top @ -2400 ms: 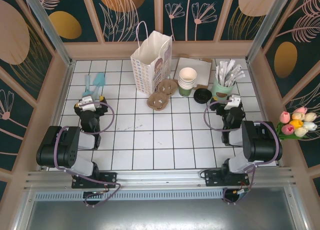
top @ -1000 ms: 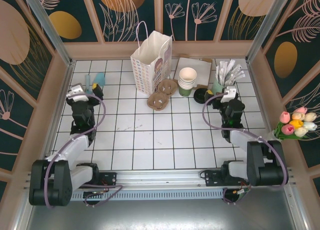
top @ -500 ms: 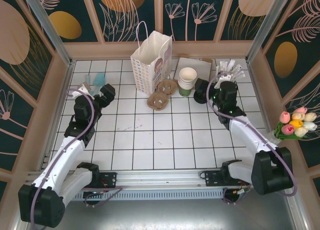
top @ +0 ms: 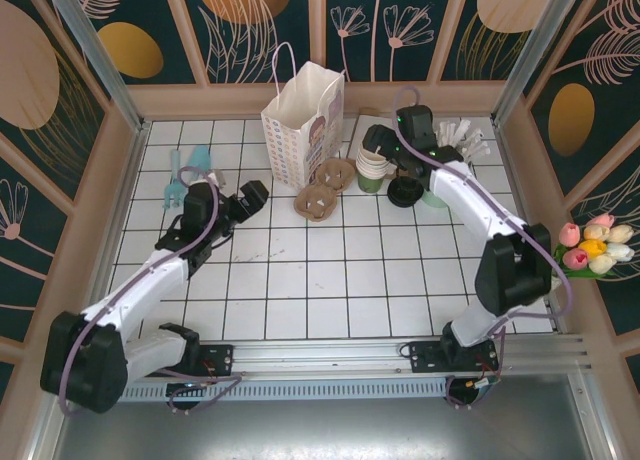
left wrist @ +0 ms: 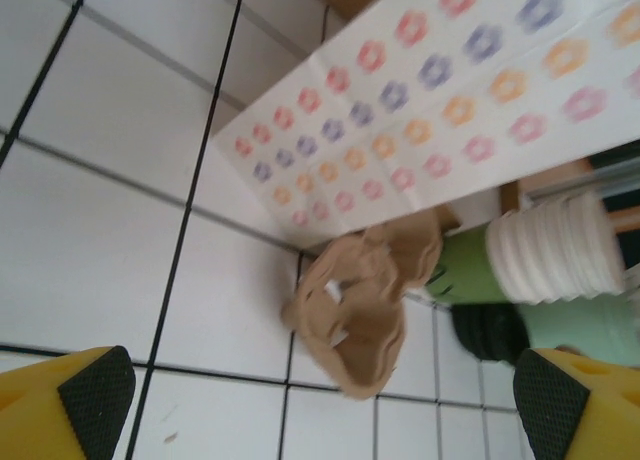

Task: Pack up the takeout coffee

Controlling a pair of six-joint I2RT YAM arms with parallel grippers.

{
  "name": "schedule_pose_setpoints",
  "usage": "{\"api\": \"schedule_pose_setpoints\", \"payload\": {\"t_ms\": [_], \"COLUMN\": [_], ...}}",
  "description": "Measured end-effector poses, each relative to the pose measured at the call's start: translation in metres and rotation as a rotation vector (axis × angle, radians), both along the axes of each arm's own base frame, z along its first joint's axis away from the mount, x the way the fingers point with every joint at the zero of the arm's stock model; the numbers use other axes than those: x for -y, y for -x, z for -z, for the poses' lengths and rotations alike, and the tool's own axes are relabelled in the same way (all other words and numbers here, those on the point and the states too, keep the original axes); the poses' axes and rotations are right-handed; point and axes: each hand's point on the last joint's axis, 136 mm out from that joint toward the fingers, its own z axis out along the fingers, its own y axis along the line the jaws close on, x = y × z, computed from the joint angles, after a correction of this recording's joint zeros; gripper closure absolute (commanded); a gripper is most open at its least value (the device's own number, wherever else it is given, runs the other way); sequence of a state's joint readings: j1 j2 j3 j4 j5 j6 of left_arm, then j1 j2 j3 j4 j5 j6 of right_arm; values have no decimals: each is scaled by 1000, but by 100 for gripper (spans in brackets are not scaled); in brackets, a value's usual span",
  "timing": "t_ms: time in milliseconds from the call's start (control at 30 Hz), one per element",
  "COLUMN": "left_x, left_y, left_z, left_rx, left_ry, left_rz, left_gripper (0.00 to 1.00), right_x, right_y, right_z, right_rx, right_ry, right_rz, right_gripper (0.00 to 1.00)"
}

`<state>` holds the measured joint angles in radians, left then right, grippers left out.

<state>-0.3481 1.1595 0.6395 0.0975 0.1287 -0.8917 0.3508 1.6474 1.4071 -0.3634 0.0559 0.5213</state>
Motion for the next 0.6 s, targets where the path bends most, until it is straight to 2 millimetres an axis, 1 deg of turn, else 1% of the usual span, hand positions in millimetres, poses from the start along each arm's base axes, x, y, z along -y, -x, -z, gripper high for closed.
{"api": "schedule_pose_setpoints", "payload": {"t_ms": [33, 100, 200, 300, 400, 500, 600], "left_x": [2, 5, 7, 10, 10, 10, 11], "left_y": [-1, -2, -5, -9, -8, -8, -9], "left_z": [8, 15, 6, -5, -5, -4, 0], "left_rx": [-25, -59, -41, -10, -5, -4, -16], "left_ry": [-10, -31, -47, -57, -67, -74, -80], "left_rz": [9, 31, 55, 72, 82, 86, 88], "left_gripper": [1, 1, 1, 1, 1, 1, 1], "right_x": [2, 6, 8, 9, 10, 12, 16], "right_y": [-4, -8, -14, -18, -22, -27, -25], "right_z": [3, 7, 9, 16, 21, 25, 28], "right_rx": [-25, -65, -109, -149, -186, -203, -218], "right_ry": [34, 84, 141, 182, 213, 239, 266], "right_rz": [4, 8, 1, -6, -6, 4, 2], "right_gripper": [17, 22, 31, 43, 52, 56, 60]}}
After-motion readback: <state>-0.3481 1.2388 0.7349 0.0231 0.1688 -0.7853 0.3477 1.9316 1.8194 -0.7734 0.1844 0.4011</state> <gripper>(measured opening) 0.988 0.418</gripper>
